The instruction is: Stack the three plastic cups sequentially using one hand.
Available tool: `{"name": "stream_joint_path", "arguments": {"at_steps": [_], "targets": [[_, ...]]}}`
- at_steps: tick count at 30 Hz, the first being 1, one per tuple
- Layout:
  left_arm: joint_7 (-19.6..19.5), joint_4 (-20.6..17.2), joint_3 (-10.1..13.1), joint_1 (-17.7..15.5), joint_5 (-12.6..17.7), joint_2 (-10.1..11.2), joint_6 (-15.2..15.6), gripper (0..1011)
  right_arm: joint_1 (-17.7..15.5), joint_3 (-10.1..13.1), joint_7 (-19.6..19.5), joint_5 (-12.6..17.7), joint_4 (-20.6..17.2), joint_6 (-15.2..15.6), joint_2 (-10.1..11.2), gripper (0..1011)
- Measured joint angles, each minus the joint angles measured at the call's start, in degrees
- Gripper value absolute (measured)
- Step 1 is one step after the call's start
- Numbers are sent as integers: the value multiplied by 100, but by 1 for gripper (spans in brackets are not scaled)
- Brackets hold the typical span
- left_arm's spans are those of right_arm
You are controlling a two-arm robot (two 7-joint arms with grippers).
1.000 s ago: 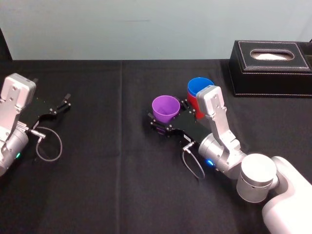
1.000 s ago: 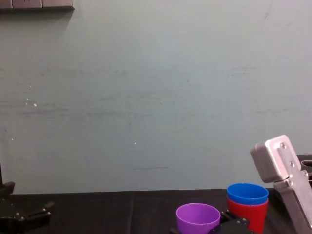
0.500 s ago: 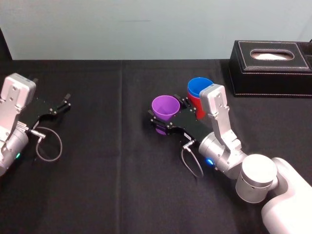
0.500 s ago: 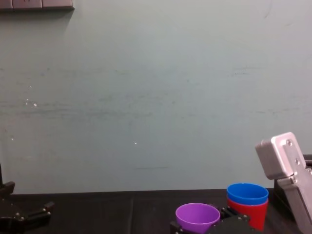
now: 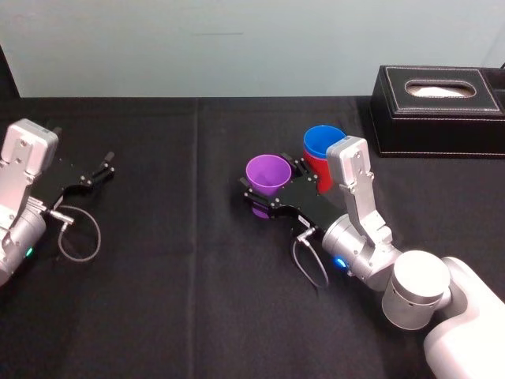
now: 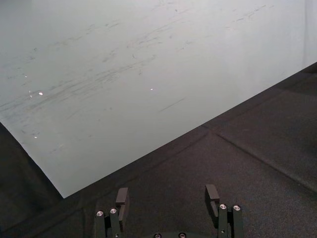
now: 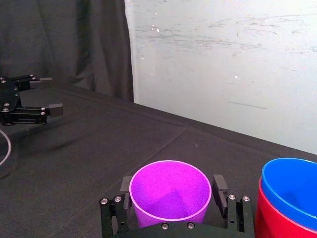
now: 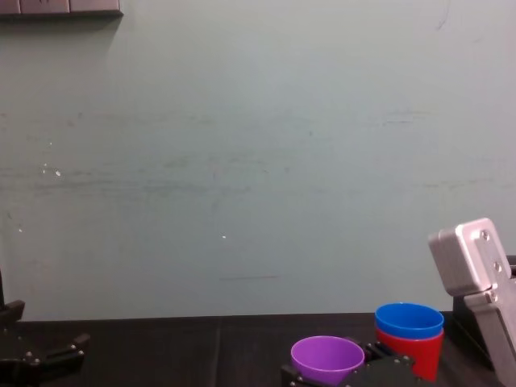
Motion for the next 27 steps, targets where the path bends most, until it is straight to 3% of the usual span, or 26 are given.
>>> {"name": "stream_joint_path", "arguments": {"at_steps": [3,12,19,27], "targets": [[0,0,0,0,0,0,0,1005,1,-2,-1,-7,-1,3,1,990],[0,0,0,0,0,0,0,1005,5,-7,-7,-24,-5,17,4,794],[0,0,0,0,0,0,0,1005,0,-14,-17,-34,-35,29,14,759],[0,0,0,0,0,0,0,1005,-211,-26,-20,-52,-775,331,216,739]]}}
